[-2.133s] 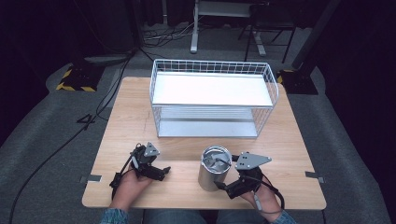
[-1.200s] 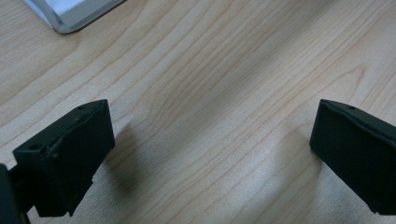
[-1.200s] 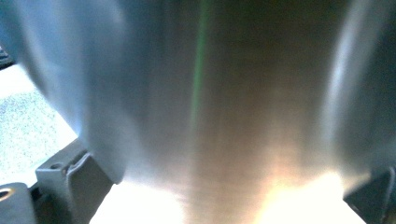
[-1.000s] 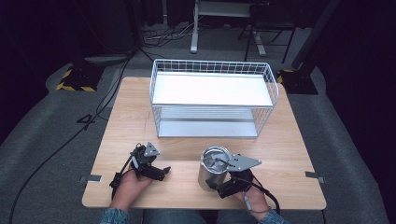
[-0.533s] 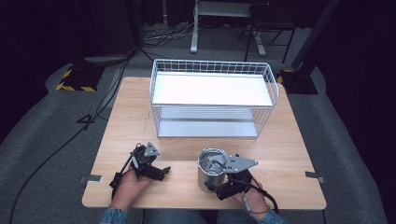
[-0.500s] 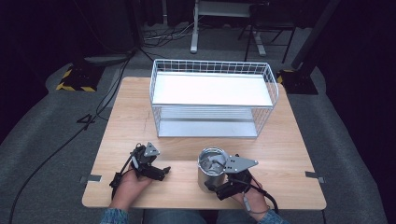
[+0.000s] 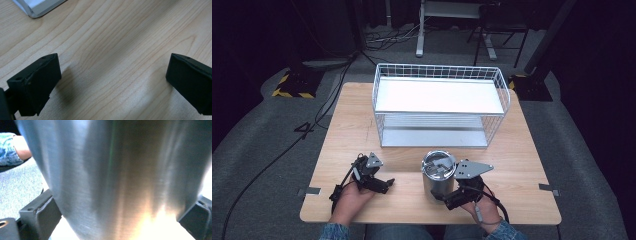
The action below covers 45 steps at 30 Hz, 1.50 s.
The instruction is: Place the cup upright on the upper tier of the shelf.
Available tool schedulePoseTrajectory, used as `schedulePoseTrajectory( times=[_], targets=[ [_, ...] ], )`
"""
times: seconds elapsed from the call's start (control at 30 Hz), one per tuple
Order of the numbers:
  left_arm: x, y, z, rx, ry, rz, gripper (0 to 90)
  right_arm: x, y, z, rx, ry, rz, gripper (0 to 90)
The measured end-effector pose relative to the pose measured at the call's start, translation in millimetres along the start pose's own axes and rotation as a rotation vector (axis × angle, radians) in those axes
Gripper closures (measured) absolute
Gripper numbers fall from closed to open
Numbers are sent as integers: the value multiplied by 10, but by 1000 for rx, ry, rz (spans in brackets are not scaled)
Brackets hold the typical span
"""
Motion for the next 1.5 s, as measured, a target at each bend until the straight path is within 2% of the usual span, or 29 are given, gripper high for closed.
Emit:
schedulePoseTrajectory(
  times=[0.43,0.77,1.1,1.5],
  targets=[
    [-1,0,1,-1,-1,-1,3,189,332,-71,1,-1,-66,38],
    [1,-1,2,-3,-1,1,3,326,566,-133,3,-17,-81,38],
    [0,1,4,-6,-3,0,4,516,886,-226,11,-48,-84,38],
    [-1,1,4,-7,-4,0,4,611,1143,-372,0,-51,-115,38]
  ],
)
Point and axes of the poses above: each handheld gripper's, and its own axes: x roughly backward along the jaws, y roughly out of its top, z roughly to its left, the point moved 4 cm from there along -x, roughly forward along the jaws, and after that the axes turned 13 degrees about y, right-handed, at the moved point
